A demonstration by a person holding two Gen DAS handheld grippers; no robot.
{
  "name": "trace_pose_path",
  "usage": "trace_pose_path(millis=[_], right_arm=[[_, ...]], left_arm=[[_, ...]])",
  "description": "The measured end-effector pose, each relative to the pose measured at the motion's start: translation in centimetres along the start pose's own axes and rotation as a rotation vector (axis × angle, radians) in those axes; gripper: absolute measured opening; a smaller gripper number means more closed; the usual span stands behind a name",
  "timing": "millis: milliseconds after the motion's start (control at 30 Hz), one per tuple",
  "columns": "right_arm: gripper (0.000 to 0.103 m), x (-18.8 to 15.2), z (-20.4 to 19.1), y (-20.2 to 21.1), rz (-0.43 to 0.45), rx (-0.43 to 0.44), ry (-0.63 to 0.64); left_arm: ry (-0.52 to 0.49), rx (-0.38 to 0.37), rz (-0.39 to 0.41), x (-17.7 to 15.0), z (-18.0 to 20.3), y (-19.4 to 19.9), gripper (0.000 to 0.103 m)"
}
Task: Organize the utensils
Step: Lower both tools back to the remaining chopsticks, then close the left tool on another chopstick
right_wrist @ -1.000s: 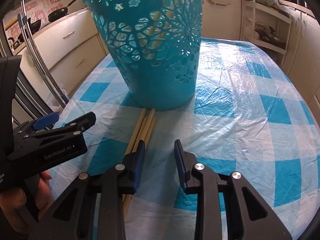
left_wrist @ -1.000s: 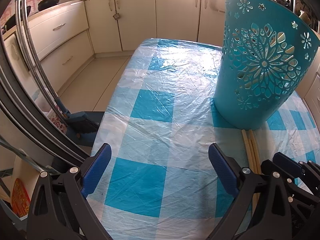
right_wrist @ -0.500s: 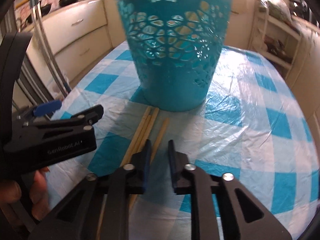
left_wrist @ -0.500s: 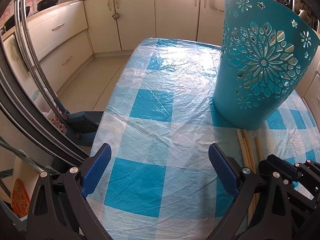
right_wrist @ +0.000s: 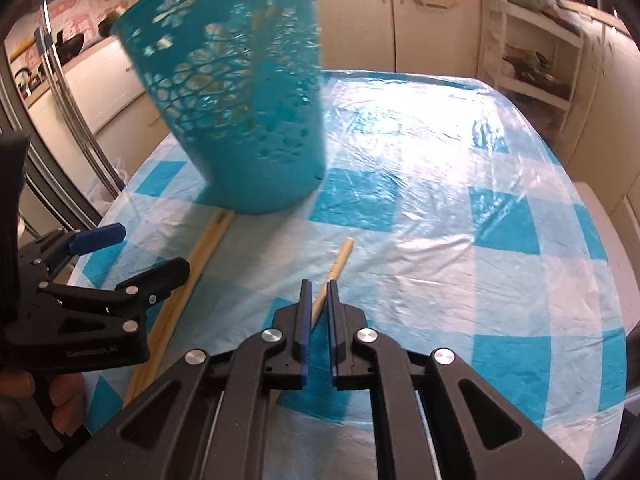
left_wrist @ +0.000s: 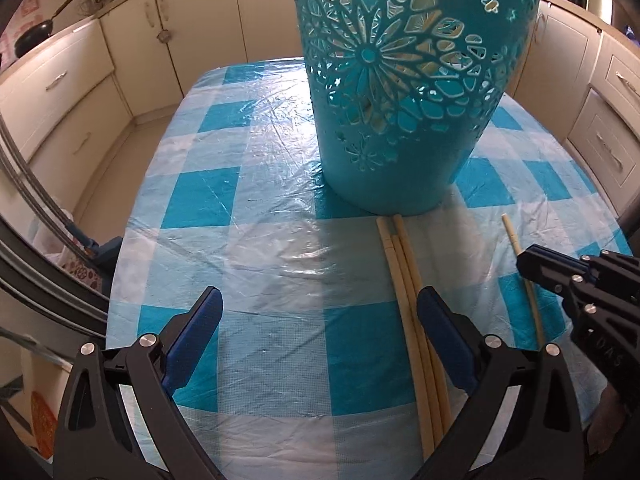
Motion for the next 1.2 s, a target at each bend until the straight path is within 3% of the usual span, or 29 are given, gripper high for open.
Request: trace_pose_path(millis=[300, 400, 500, 600, 633, 700, 800, 900, 967, 1200], right_arm=[[0.008, 0.1, -0.2, -0.1, 0.004, 0.045, -0.009], [0.008, 0.0, -0.8, 0.0, -0.008, 0.048, 0.04], [0.008, 0.2, 0.2, -0.1, -0.013, 0.043, -0.013], [0.008, 0.3, -0.1, -0.2, -0.024, 0.056, 0.002], [0.008, 0.4, -0.4, -0.2, -0.029, 0.061, 0.023], [0.008, 0.5, -0.4, -0.2, -0.03, 0.048, 0.026], [0.008, 0.7, 0.2, -0.4, -0.034, 0.058, -0.009], [0.008, 0.7, -0.5, -0.5, -0.032, 0.046, 0.036], [0.007, 0.5, -0.5, -0.6, -0.017, 0.049, 0.029], [0.005, 0.3, 0.2, -0.6, 0.01, 0.082, -0.017]], left_arm=[[0.028, 0.035, -0.017, 0.3, -1.0, -0.3, 0.092], [-0.003, 0.031, -0.018, 0.5, -0.3, -0.5, 0.08], [-0.016, 0.003, -0.022, 1.0, 0.1, -0.6, 0.064], [-0.025, -0.037, -0.032, 1.7, 0.5, -0.8, 0.041], [-0.03, -0.042, -0.034, 1.9, 0.5, -0.8, 0.027], [-0.031, -0.07, -0.052, 2.3, 0.7, -0.8, 0.016], [-0.036, -0.068, -0.071, 2.5, 0.7, -1.0, 0.015], [-0.053, -0.055, -0.093, 2.8, 0.8, -1.1, 0.015], [-0.044, -0.068, -0.101, 2.8, 0.7, -0.9, 0.005], [-0.001, -0.136, -0.066, 1.8, -1.4, 2.0, 0.005]])
Point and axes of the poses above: each gripper's, at about its wrist camera, not at the fingertips, and y roughly against the way its jaws point, z to its right, x to its top, the point moved 2 cm from there along -y, roughly the way its jaws point, and after that the axes turned 5 degrees about -z, right-handed, at the moved point
